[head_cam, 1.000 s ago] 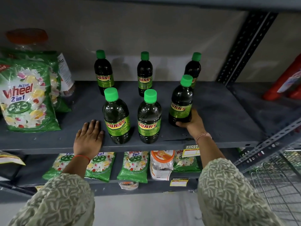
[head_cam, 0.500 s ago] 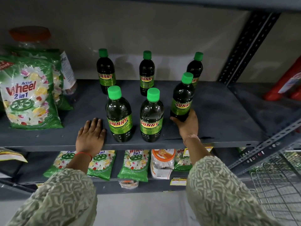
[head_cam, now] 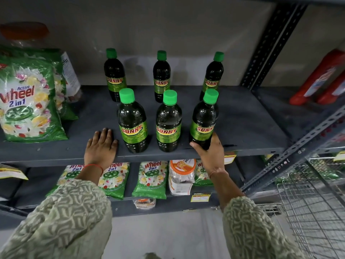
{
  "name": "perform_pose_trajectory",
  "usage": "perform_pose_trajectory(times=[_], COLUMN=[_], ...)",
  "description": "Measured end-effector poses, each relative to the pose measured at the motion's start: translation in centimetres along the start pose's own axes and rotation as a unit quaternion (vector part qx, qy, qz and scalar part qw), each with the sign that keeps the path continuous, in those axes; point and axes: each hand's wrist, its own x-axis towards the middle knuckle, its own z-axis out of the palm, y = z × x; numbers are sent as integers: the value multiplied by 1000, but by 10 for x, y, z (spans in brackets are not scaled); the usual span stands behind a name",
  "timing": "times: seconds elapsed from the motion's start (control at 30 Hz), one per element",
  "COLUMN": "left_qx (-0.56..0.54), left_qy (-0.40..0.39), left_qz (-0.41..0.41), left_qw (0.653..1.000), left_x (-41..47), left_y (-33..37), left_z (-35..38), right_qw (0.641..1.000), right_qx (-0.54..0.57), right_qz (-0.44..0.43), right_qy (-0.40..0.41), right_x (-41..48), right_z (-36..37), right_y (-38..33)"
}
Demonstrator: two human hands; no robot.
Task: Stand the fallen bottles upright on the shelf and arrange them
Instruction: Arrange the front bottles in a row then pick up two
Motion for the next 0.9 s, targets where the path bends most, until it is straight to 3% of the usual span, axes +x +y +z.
perform_pose_trajectory(times=[0.3,0.37,0.43,0.53,0.6,0.67,0.73,0.9], left_qx=[4,-46,-181,-300,-341,-376,-389,-440], left_qy=[4,4,86,297,269,159,98,79], left_qz=[1,-5,-47,-91,-14,29,22,-37], left_qw=[1000,999,978,902,901,913,916,894], left_x=[6,9,2,-43,-86,-108,-106,-73], left_y=[-4,-7,-2,28,66,101,129,157], left_z=[4,2,-9,-20,-19,-5,8,18], right_qw=[1000,1000,999,996,994,996,998,999], right_qx=[5,9,33,80,93,76,40,3], right_qz=[-16,-10,1,17,15,12,10,1], right_qy=[-1,-12,-26,-43,-50,-50,-40,-35], right_x=[-5,-5,-4,-1,1,1,0,4], right_z=[-3,-5,-8,-15,-19,-19,-16,-15], right_y=[1,2,2,1,0,-3,-3,4])
